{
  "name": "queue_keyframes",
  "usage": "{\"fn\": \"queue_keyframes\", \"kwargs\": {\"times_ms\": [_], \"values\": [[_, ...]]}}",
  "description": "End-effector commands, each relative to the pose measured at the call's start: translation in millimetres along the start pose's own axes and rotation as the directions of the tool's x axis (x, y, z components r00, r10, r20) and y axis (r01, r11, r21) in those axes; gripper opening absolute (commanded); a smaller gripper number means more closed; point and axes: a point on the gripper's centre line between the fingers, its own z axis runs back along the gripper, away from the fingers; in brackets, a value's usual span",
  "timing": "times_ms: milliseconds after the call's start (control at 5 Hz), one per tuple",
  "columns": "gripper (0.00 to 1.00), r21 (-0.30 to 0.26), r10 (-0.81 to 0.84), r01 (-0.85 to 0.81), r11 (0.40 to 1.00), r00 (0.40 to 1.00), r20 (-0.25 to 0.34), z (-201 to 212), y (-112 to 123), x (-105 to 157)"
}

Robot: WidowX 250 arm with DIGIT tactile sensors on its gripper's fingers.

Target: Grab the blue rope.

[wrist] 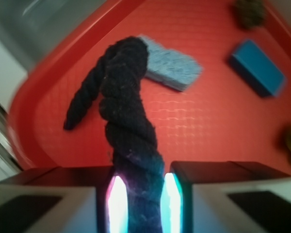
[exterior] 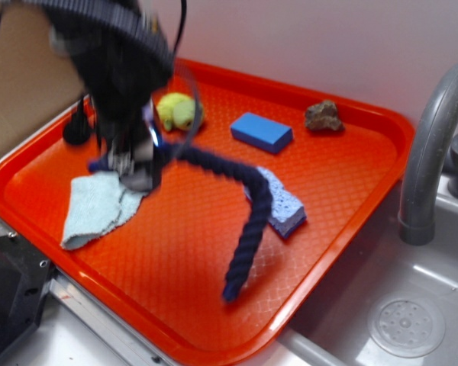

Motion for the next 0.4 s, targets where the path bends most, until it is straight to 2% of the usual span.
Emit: {"fn": "queue_keyframes", "kwargs": {"times_ms": [0,200], "values": [[0.0,0.057,0.476,-0.477,0.877,0.879,0.027,59,38,3],[0.0,0.043,0.679,-0.68,0.732,0.733,0.04,84,50,6]]}}
